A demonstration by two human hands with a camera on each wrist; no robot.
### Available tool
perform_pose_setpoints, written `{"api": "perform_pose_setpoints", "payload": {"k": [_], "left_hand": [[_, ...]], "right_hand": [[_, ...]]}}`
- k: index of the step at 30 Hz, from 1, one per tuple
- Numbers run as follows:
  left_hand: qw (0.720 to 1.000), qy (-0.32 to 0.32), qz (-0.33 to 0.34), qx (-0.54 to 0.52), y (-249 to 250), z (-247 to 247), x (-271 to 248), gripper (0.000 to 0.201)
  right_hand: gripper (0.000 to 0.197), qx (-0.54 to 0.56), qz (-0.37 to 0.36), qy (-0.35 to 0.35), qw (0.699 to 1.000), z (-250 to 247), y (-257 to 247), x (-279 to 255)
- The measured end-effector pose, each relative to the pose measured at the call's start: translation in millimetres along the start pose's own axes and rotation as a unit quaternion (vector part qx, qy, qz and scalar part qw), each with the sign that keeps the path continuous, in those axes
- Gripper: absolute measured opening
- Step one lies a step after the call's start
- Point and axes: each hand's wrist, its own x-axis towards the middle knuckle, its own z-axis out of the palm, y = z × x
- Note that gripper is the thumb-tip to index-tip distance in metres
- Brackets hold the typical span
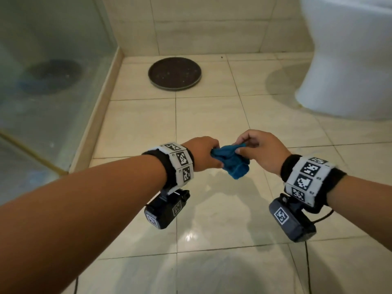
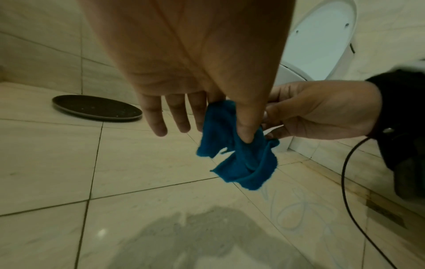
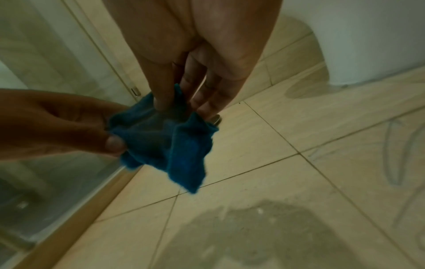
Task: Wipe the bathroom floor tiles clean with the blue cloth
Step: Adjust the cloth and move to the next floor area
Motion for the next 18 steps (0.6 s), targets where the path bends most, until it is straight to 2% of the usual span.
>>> {"api": "perform_pose_setpoints", "payload": {"k": [3, 7, 11, 13, 16, 18], "left_hand": [[0.999, 0.037, -0.009, -0.014, -8, 6, -3, 0.023], [0.998, 0.04, -0.007, -0.043, -14, 10, -10, 0.008], [0.991, 0.06, -0.02, -0.119, -21, 23, -17, 0.02], [0.988, 0.046, -0.021, -0.143, -24, 30, -21, 0.02], [0.988, -0.027, -0.008, -0.152, -27, 35, -26, 0.019], [0.982, -0.021, -0.014, -0.188, -29, 35, -27, 0.025]], "right_hand": [[0.015, -0.051, -0.015, 0.009, 0.999, -5, 10, 5], [0.019, -0.057, -0.023, -0.016, 0.998, -1, 16, 1], [0.022, -0.11, -0.025, -0.015, 0.994, 11, 19, -1], [0.021, -0.082, 0.0, -0.009, 0.997, 15, 17, 1], [0.021, 0.018, 0.046, -0.047, 0.998, 19, 11, 2], [0.021, 0.066, 0.055, -0.062, 0.994, 22, 6, 2]]}}
